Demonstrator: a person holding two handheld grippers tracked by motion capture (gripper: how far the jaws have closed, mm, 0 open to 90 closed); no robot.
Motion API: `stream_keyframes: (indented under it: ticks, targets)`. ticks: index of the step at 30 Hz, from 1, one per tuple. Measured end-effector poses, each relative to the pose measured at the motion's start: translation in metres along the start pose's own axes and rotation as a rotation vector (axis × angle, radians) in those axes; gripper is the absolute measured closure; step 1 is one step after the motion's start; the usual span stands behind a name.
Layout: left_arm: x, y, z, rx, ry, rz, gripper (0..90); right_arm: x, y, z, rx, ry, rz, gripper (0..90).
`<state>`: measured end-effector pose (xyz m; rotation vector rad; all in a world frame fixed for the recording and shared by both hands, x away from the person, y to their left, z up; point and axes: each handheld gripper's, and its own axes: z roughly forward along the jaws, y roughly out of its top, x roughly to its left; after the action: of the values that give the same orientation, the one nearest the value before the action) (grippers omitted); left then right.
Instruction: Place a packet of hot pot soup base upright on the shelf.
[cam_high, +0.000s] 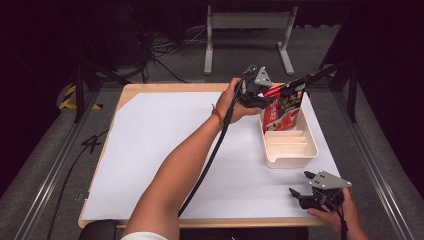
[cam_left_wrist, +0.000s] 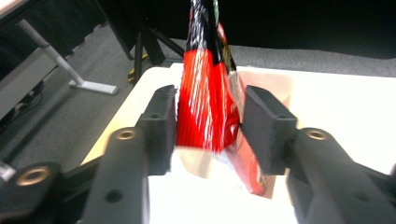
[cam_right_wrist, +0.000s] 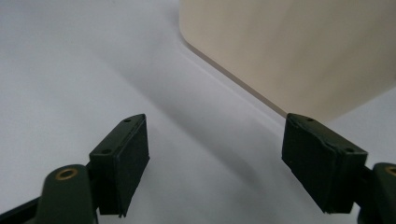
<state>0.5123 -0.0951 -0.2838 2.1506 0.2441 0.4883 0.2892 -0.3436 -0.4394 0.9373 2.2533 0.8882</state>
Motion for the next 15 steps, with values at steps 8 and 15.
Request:
stream_keyframes:
  ticks: [8,15]
  targets:
    - [0.002,-0.014,-0.009,0.029,0.016,0.001,45.9,0.0,0.0,0.0,-0.001,0.002,0.002,23.0]
    - [0.004,-0.026,-0.018,0.052,0.025,0.008,42.3,0.001,0.001,0.001,0.004,0.004,0.0,23.0]
